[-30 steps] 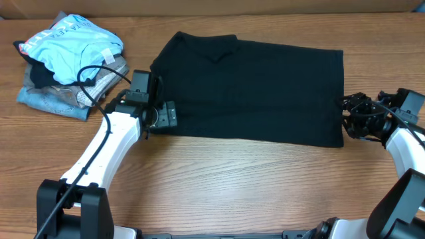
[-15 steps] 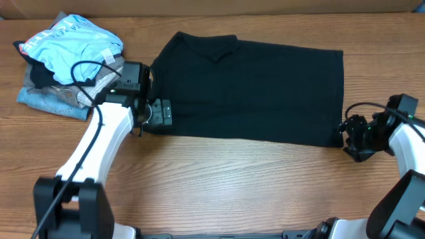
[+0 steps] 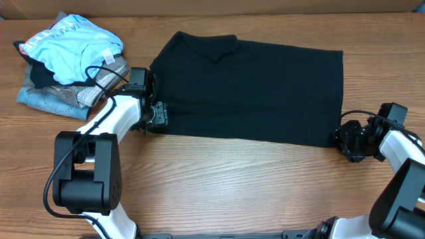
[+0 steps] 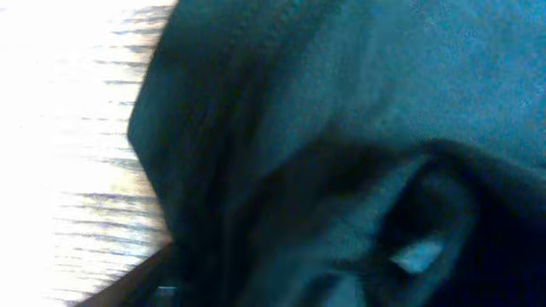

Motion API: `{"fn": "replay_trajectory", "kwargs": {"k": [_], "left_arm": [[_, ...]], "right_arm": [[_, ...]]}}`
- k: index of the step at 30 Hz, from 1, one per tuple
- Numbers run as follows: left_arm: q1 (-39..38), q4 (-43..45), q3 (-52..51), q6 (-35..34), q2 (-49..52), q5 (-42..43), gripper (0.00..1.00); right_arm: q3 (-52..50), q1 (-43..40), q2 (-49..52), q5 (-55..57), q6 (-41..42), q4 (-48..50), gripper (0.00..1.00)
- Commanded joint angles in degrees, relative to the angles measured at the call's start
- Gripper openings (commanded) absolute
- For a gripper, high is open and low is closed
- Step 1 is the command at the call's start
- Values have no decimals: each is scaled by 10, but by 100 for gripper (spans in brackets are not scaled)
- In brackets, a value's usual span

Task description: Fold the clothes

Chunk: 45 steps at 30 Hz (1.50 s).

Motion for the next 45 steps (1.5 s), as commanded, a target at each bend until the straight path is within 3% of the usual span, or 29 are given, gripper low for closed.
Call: {"fn": "replay_trajectory", "kwargs": {"k": [1, 3, 6, 9, 14, 21, 25, 27, 29, 32, 33, 34, 39, 43, 45], "left_arm": [[3, -8, -2, 2, 13, -1, 35], [3, -16, -2, 2, 13, 2, 19], [3, -32, 1, 2, 13, 12, 11], [3, -49, 4, 2, 13, 16, 4], [3, -108, 19, 2, 11, 14, 4], [3, -268, 39, -10, 5, 25, 5], [3, -331, 39, -28, 5, 25, 18], [3, -360, 39, -31, 5, 29, 39], [3, -380, 43, -28, 5, 39, 53], [3, -411, 69, 17, 3, 80, 69], [3, -420, 82, 30, 1, 90, 77], [2, -429, 99, 38, -3, 100, 100], [-3, -428, 202, 65, -26, 132, 100], [-8, -347, 282, 62, -27, 226, 100], [-9, -275, 292, 62, -27, 251, 90]], "right_arm": [[-3, 3, 12, -2, 3, 12, 42], [-3, 3, 13, -22, -8, 12, 35], [-3, 7, 13, -81, -44, 11, 24], [-2, 9, 12, -79, -33, -23, 4], [12, -7, -11, -16, 3, -117, 4], [36, -21, -93, 80, 17, -279, 4], [36, -21, -127, 137, 45, -314, 7], [38, -21, -134, 141, 45, -306, 25], [49, -21, -135, 137, 44, -296, 37], [79, -21, -135, 108, 19, -280, 44], [93, -21, -135, 88, 2, -274, 45], [109, -21, -135, 70, -9, -270, 47], [166, -20, -135, -20, -49, -244, 53], [179, -20, -135, -70, -43, -215, 58], [179, -20, -135, -71, -43, -201, 61]]}}
